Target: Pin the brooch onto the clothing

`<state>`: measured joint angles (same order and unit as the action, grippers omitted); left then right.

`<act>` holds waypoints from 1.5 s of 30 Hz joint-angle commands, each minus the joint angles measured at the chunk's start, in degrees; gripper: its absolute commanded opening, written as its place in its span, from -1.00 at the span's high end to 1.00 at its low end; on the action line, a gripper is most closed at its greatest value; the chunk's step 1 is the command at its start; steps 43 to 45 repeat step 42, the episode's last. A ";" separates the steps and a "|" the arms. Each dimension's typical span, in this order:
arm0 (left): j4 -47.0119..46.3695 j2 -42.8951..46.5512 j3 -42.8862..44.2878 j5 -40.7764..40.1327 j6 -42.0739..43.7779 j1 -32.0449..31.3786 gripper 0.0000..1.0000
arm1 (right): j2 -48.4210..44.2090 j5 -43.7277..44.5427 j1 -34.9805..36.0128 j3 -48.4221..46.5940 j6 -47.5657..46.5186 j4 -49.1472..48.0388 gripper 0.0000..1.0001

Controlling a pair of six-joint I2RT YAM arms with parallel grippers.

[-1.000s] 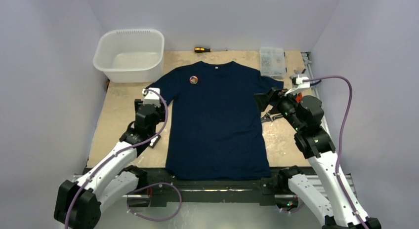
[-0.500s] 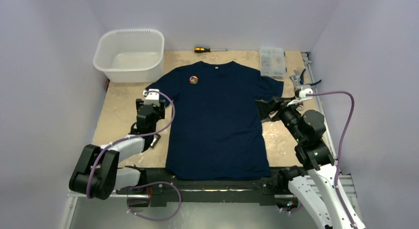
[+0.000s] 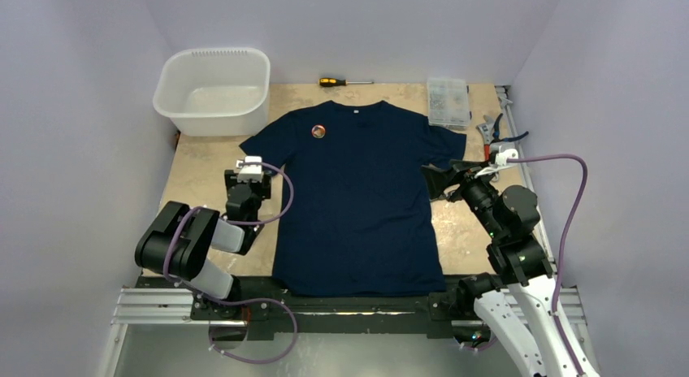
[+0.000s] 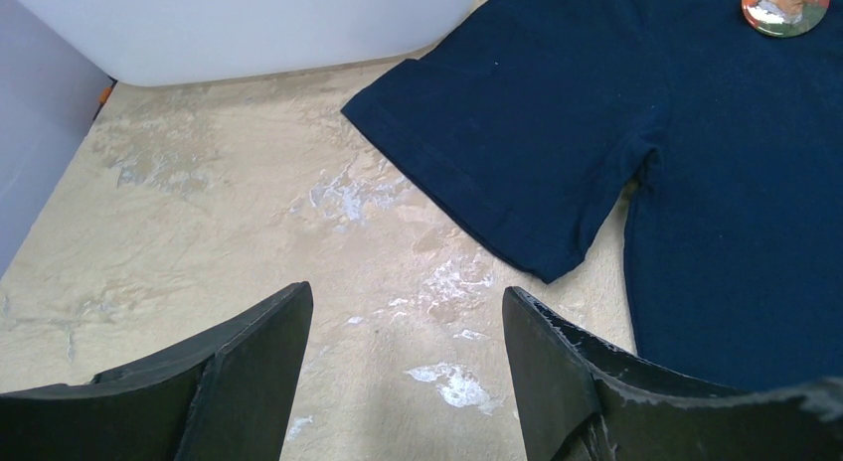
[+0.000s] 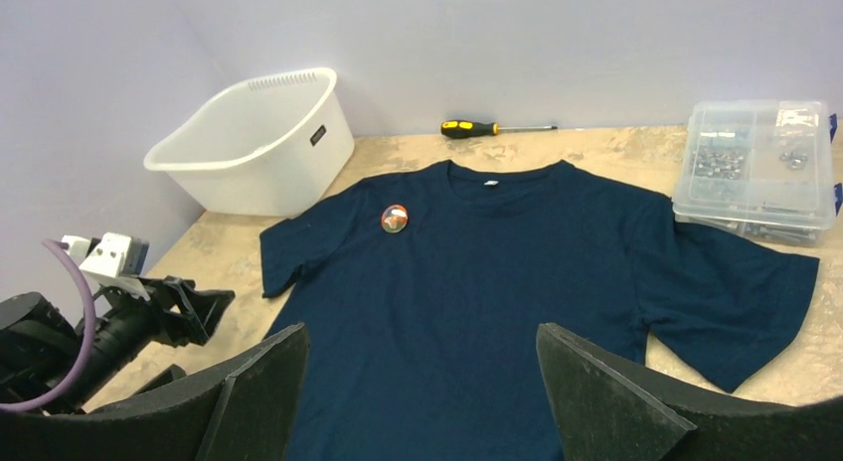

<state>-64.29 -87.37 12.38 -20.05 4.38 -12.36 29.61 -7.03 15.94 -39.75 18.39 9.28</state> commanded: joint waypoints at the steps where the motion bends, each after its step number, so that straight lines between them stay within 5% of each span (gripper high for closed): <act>1: -11.69 -3.04 -0.47 0.55 1.06 0.49 -0.39 | -0.08 -0.05 -0.21 -1.56 -0.28 -1.05 -0.77; 10: -16.80 -8.20 -0.75 4.33 -0.92 3.57 -0.42 | 0.37 -0.27 -0.22 -2.22 -0.26 0.00 -0.77; 16: -12.29 -7.07 0.59 4.68 -1.62 4.01 -0.43 | 0.37 -0.35 -0.26 -2.01 0.00 0.69 -0.79; 19: -14.24 -7.67 0.25 4.17 -1.57 4.01 -0.83 | 0.67 -0.36 -0.23 -1.58 0.15 0.49 -0.80; 24: -13.96 -7.56 0.18 4.06 -1.68 4.01 -0.95 | 1.74 -0.44 -0.22 -1.76 0.15 0.61 -0.81; 45: -13.85 -7.55 0.32 4.15 -1.66 4.00 -1.00 | 3.73 -3.01 -0.21 -1.39 1.23 -0.48 -0.91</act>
